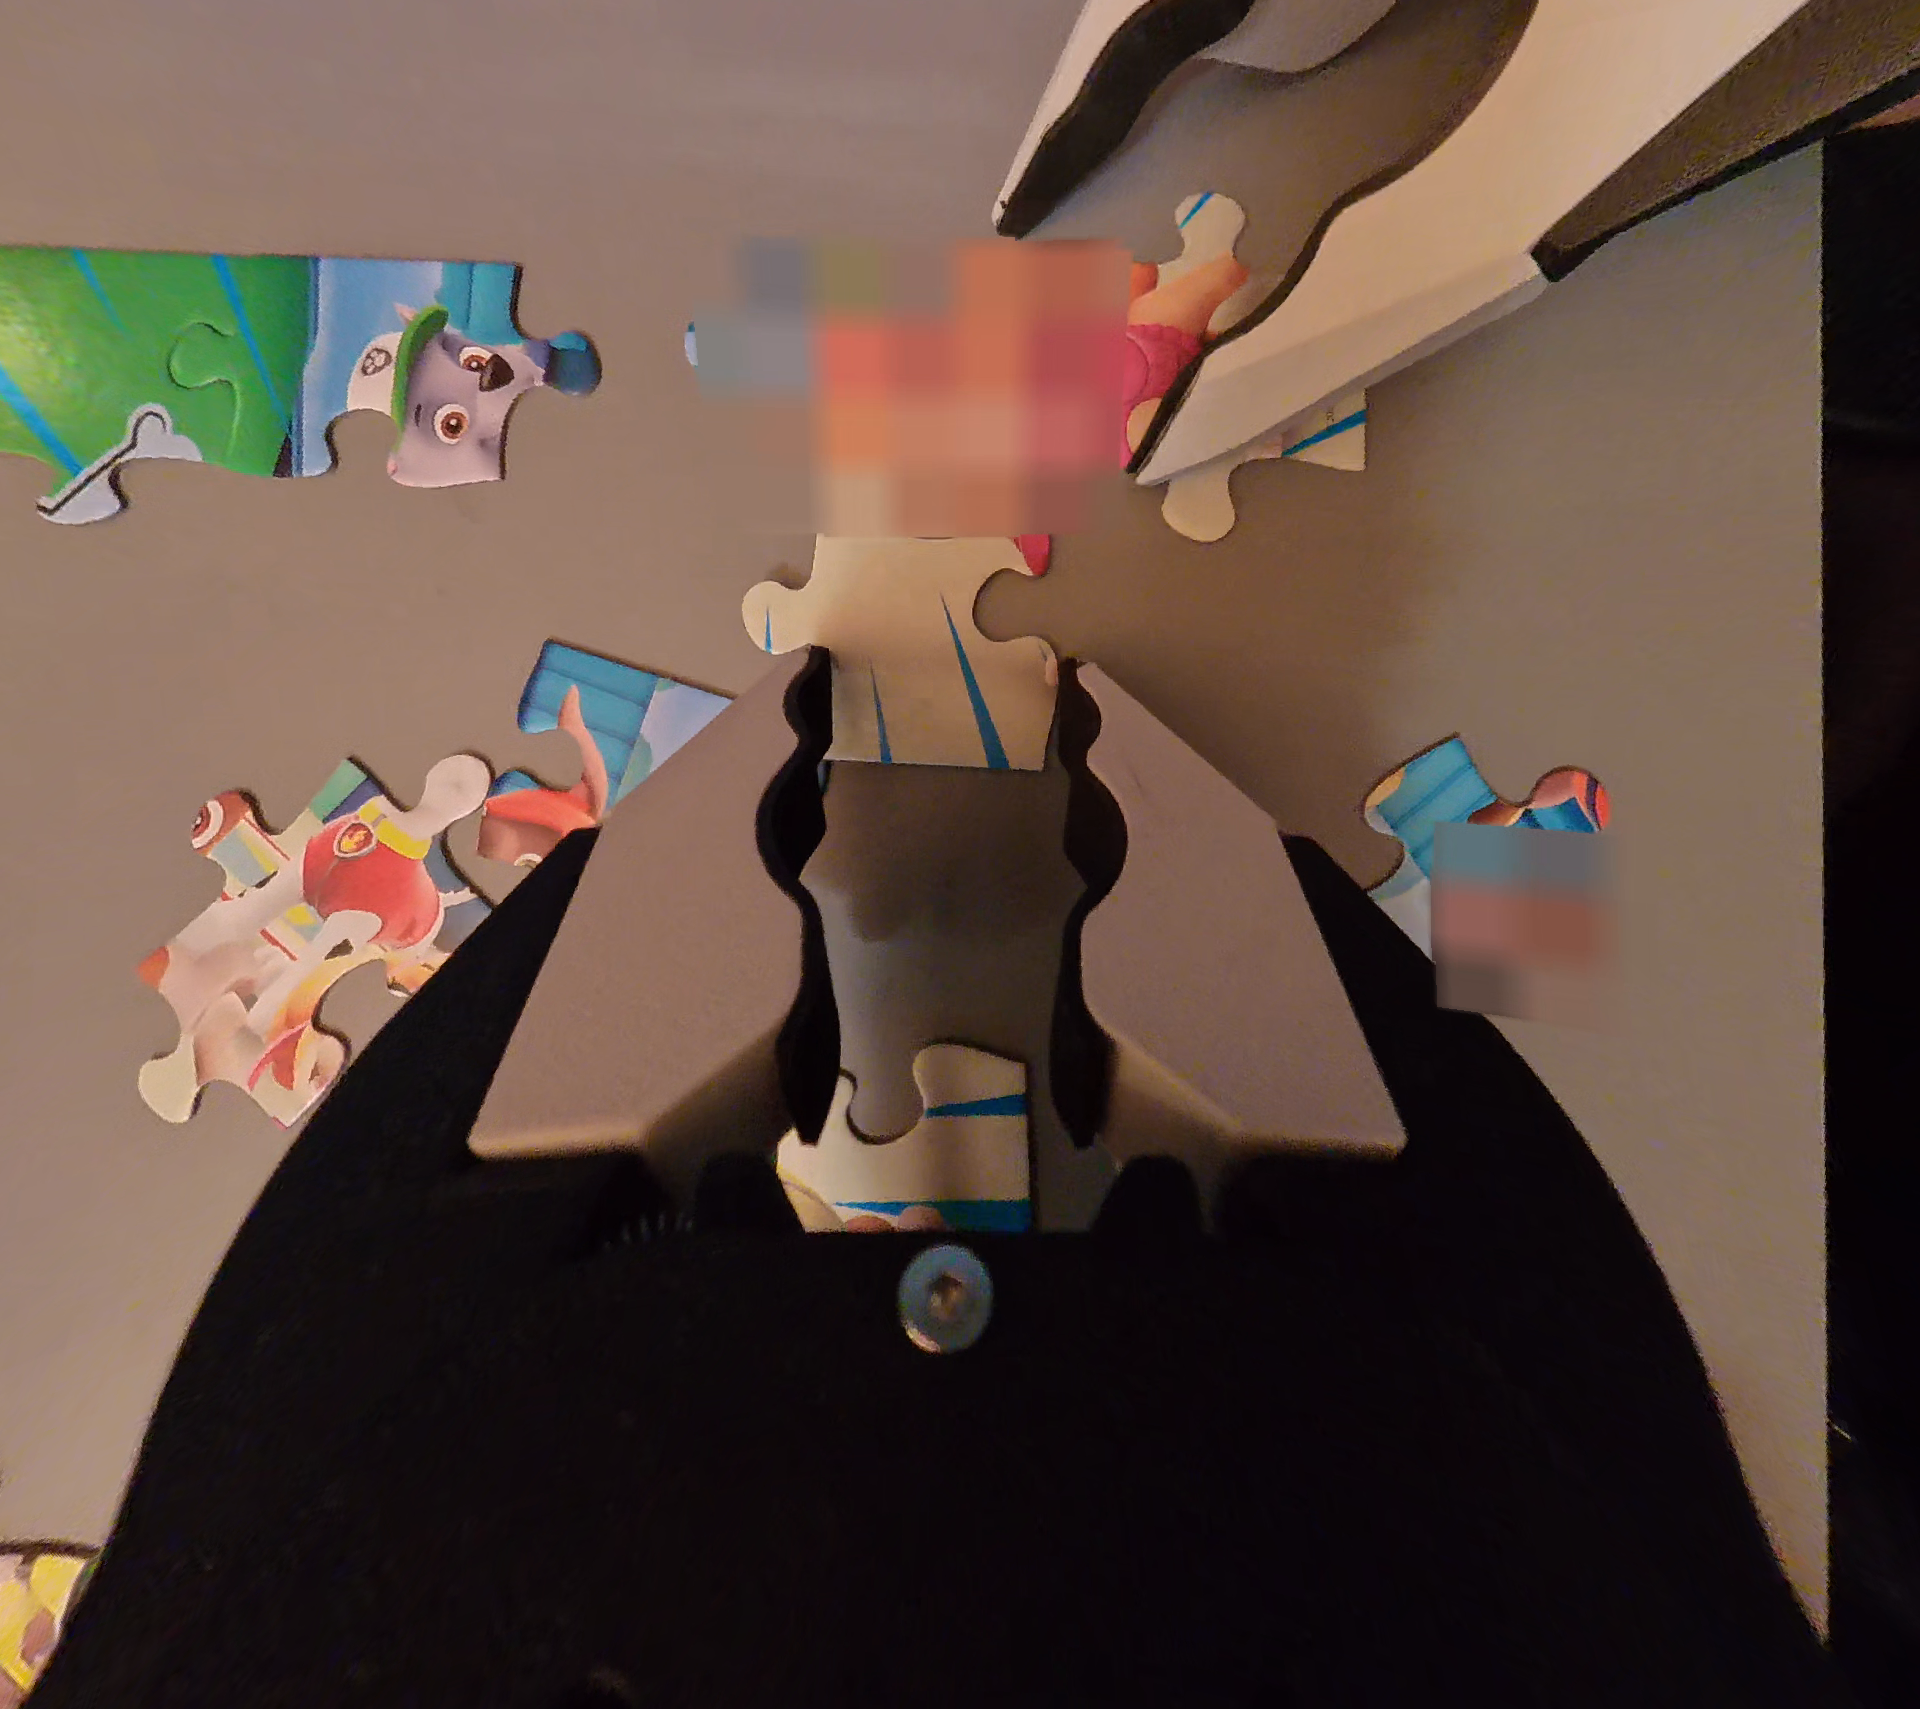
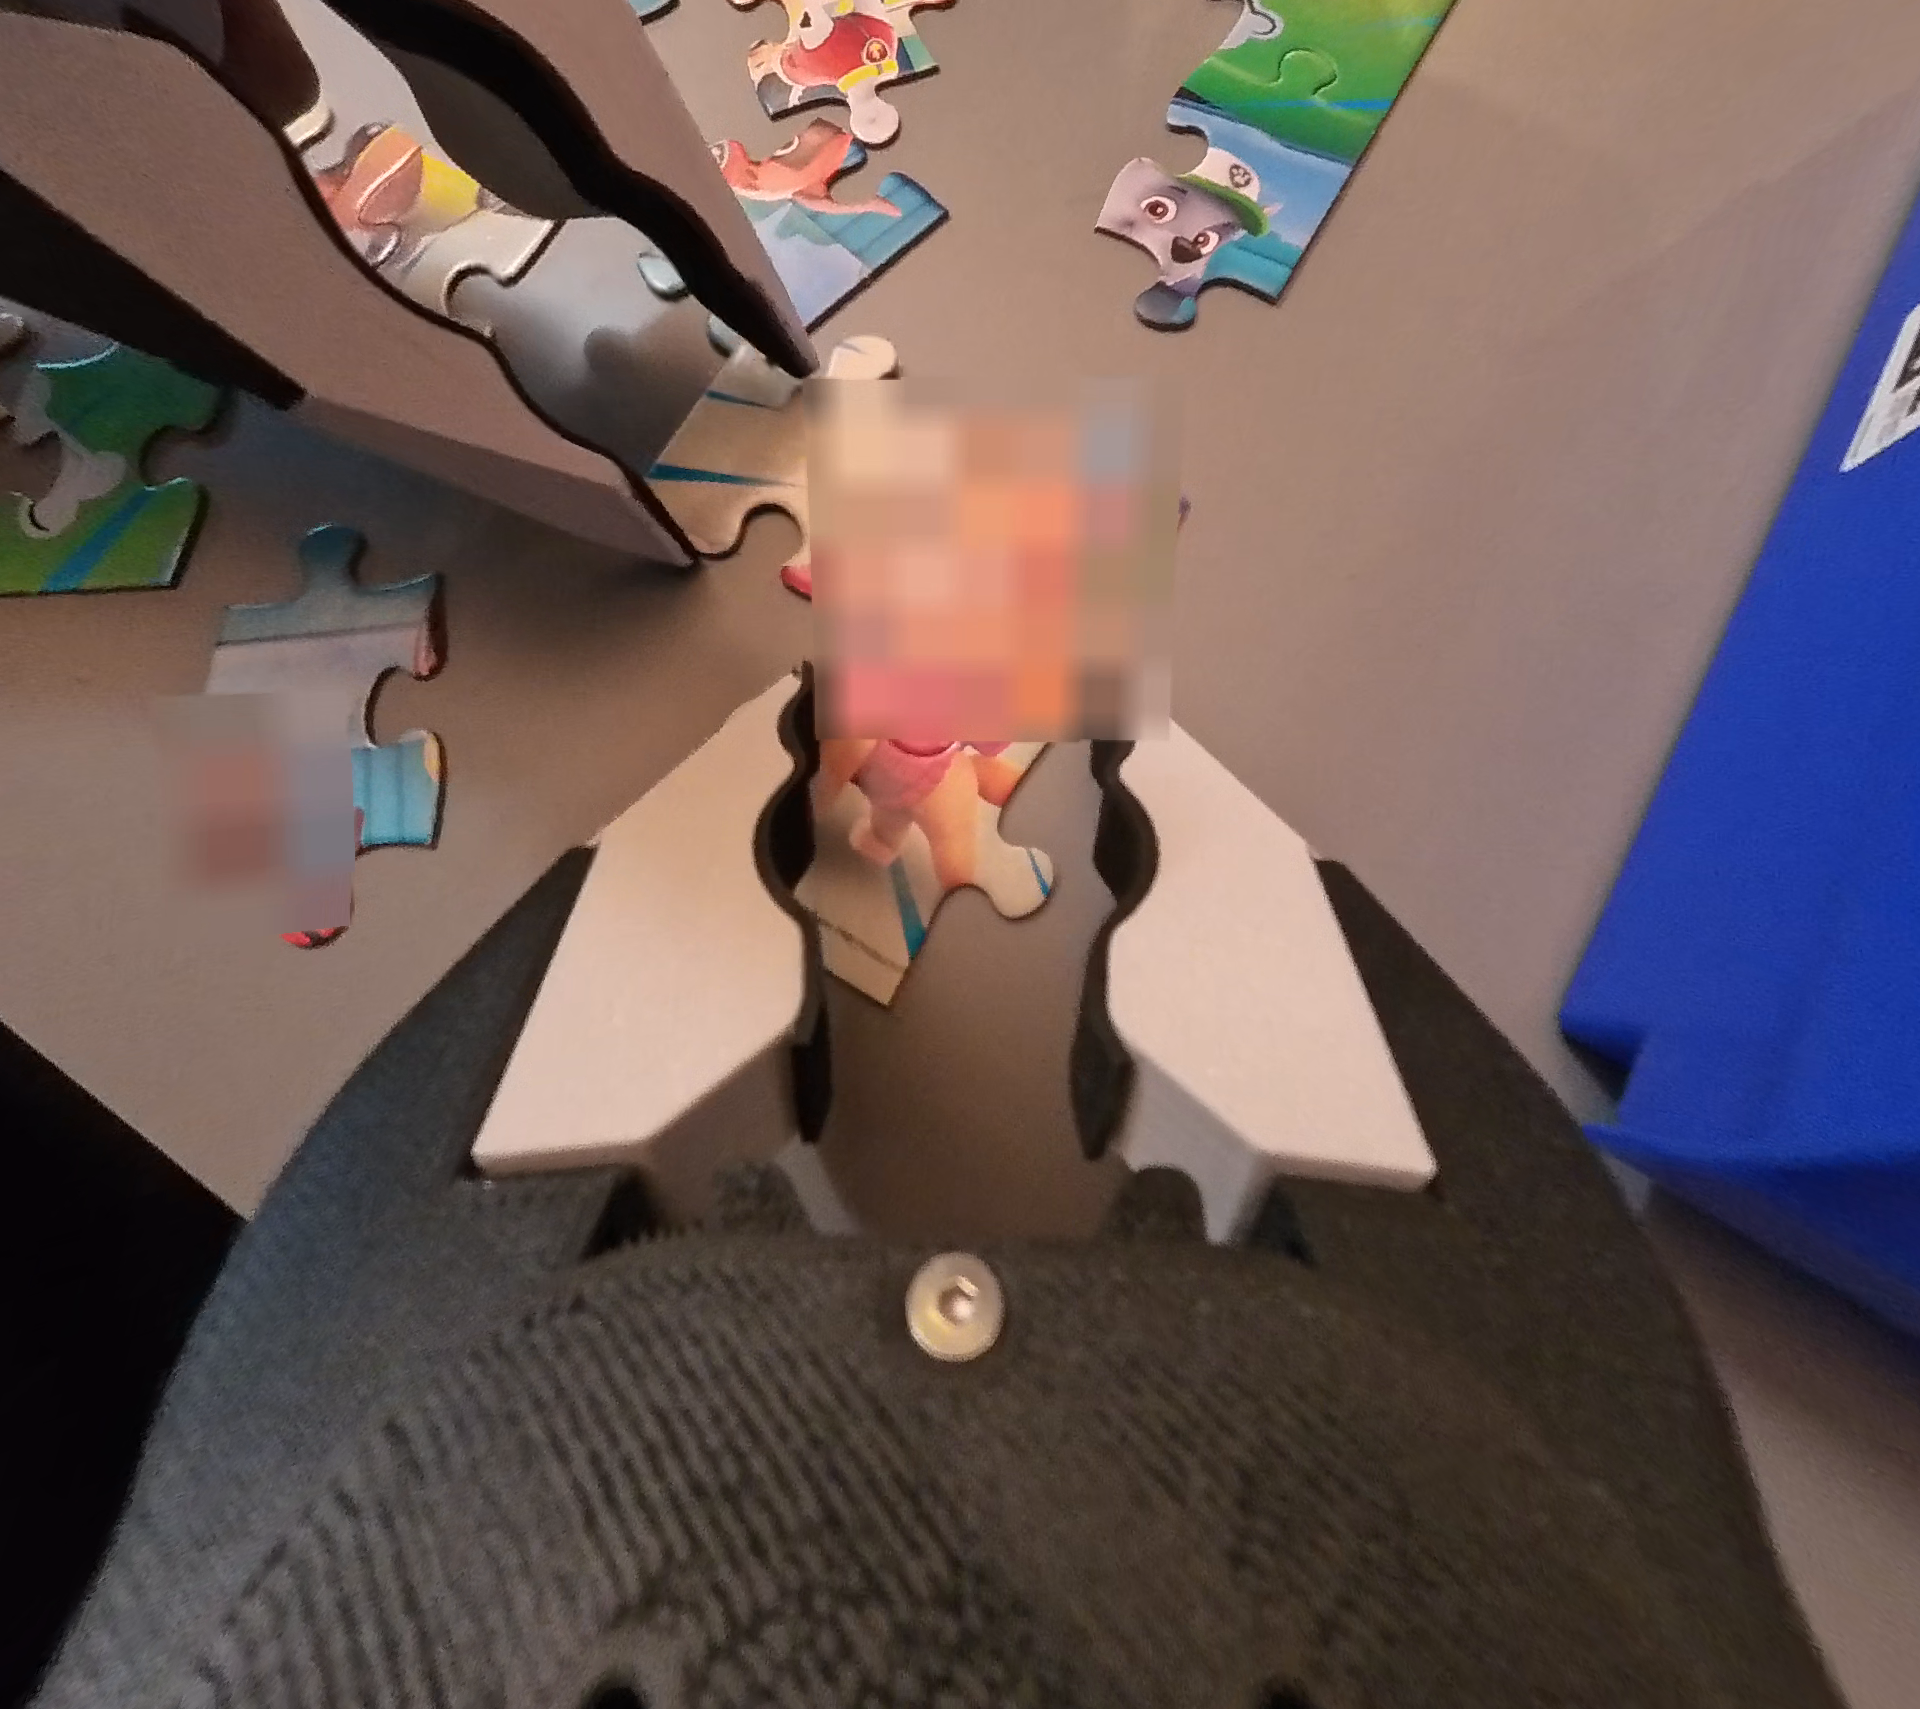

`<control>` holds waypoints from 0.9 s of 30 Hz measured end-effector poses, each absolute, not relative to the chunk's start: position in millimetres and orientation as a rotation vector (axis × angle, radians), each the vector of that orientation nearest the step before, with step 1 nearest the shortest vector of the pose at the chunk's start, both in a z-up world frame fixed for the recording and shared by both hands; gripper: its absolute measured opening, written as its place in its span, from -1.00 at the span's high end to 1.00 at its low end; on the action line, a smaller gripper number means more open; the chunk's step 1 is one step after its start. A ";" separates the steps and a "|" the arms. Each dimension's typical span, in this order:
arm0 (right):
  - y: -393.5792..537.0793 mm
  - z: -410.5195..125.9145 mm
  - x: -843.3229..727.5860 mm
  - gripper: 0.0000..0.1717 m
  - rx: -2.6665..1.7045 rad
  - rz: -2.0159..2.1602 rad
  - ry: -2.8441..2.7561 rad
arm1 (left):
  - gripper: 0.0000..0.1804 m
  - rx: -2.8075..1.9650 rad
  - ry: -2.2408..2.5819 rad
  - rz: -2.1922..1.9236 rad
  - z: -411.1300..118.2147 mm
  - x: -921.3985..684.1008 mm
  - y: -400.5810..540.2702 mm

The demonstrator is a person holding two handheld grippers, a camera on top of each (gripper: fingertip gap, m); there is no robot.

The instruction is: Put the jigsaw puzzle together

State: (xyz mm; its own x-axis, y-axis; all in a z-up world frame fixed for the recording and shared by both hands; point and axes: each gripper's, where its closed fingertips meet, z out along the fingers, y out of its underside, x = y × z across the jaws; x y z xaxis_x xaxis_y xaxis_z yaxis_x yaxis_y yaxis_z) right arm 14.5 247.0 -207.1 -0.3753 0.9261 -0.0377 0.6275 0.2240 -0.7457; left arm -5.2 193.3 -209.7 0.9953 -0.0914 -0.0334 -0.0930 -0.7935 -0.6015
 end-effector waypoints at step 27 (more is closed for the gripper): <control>248.4 -206.4 13.4 0.43 -1.438 0.989 -2.077 | 0.50 -2.444 0.106 -0.002 -203.7 -7.7 216.3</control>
